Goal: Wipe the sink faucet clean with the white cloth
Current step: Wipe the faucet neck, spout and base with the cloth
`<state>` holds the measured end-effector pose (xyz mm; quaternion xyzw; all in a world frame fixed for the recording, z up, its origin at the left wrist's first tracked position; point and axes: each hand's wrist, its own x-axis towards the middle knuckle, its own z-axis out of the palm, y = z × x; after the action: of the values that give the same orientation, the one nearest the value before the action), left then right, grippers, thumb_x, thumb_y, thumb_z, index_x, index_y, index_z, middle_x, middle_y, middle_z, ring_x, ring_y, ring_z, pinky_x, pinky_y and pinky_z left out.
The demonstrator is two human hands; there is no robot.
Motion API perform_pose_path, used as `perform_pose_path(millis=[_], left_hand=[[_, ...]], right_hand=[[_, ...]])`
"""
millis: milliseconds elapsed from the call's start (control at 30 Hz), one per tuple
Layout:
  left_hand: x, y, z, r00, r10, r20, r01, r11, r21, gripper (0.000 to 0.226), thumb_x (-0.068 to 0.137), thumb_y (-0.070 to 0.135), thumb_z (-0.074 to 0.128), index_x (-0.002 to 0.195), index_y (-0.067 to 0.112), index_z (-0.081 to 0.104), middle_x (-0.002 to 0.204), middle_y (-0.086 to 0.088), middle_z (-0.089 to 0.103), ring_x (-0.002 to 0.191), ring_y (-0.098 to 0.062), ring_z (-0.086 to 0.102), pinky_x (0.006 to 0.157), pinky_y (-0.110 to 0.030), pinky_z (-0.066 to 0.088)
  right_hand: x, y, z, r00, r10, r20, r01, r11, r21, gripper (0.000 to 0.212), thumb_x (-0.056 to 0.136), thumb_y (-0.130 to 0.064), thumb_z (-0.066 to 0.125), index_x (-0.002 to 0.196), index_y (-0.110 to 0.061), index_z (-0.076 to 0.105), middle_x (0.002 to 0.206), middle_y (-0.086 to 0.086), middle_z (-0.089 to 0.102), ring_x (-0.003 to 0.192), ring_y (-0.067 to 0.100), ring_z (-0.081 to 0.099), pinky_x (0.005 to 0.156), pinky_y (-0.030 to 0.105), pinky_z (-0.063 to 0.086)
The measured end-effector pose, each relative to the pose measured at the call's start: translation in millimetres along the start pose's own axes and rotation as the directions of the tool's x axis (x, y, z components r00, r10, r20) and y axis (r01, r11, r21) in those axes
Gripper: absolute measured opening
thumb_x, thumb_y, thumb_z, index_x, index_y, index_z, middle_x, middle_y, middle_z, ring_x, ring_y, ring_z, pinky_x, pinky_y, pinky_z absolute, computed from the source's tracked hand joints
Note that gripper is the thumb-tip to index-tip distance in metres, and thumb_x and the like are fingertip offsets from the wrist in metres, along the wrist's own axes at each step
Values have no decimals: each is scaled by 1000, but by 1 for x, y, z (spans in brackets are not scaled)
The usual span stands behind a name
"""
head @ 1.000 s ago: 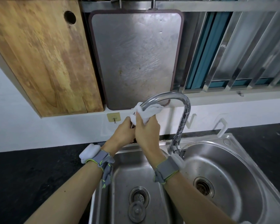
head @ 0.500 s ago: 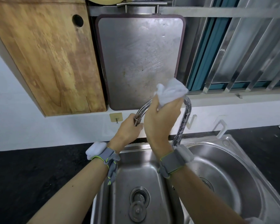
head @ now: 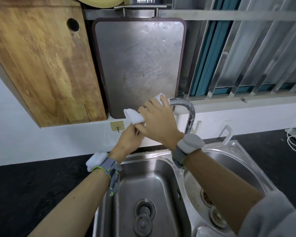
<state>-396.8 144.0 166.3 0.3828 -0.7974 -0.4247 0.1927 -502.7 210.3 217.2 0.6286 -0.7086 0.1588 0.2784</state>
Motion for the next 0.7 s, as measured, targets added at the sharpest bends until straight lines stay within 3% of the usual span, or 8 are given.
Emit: perform_pose_path(millis=[67, 133, 233, 333, 400, 500, 567, 700], left_hand=[[2, 2, 4, 999, -3, -47, 4, 1000, 8, 9, 91, 21, 51, 99, 17, 55, 84, 6, 62, 81, -17, 57, 64, -26, 43], [3, 4, 7, 997, -16, -79, 22, 997, 68, 12, 92, 27, 51, 98, 16, 52, 85, 2, 62, 83, -24, 58, 69, -34, 47], [5, 7, 7, 990, -64, -122, 86, 980, 179, 12, 89, 31, 52, 89, 19, 50, 81, 1, 60, 81, -27, 56, 71, -35, 45], [8, 13, 5, 985, -102, -136, 127, 974, 188, 4, 84, 28, 54, 83, 25, 53, 78, 3, 59, 79, -26, 57, 68, -31, 40], [9, 16, 6, 984, -101, -145, 121, 984, 133, 3, 82, 23, 55, 82, 24, 58, 75, 3, 60, 78, -26, 57, 68, -32, 45], [8, 22, 8, 985, -80, -152, 85, 996, 26, 13, 81, 12, 56, 85, 22, 63, 74, 4, 61, 78, -25, 60, 72, -34, 51], [9, 24, 7, 986, -71, -153, 71, 997, 0, 17, 81, 7, 56, 84, 22, 64, 79, 1, 67, 82, -26, 63, 76, -35, 54], [9, 26, 8, 985, -89, -150, 74, 992, -102, 25, 77, 0, 53, 74, 21, 65, 79, -3, 71, 88, -25, 66, 84, -41, 56]], right_hand=[[6, 7, -1, 999, -6, 33, 7, 1000, -30, 31, 82, -39, 54, 76, -13, 69, 78, 6, 69, 81, 26, 58, 94, 43, 35], [12, 7, -3, 999, 52, 14, -51, 999, -15, 31, 80, -39, 55, 69, -12, 67, 70, 7, 68, 73, 27, 57, 91, 43, 38], [21, 10, -8, 984, 173, 47, -174, 984, 28, 35, 81, -42, 51, 56, -17, 51, 60, 6, 64, 60, 25, 46, 84, 40, 38], [29, 27, -15, 945, 303, 123, -314, 947, 75, 49, 84, -49, 52, 50, -18, 33, 48, -2, 42, 58, 28, 48, 70, 35, 33], [31, 49, -19, 882, 422, 212, -462, 863, 205, 50, 82, -56, 51, 52, -20, 35, 52, -6, 37, 64, 30, 50, 65, 31, 33], [29, 77, -23, 790, 477, 386, -604, 714, 355, 42, 74, -64, 46, 59, -24, 44, 65, -3, 53, 73, 28, 55, 64, 30, 39], [27, 89, -23, 769, 459, 444, -632, 647, 426, 40, 76, -60, 47, 61, -24, 50, 66, -4, 56, 67, 22, 55, 57, 28, 37], [15, 111, -19, 694, 513, 505, -715, 414, 563, 31, 83, -44, 57, 65, -19, 60, 65, -3, 60, 56, 13, 51, 52, 27, 34]])
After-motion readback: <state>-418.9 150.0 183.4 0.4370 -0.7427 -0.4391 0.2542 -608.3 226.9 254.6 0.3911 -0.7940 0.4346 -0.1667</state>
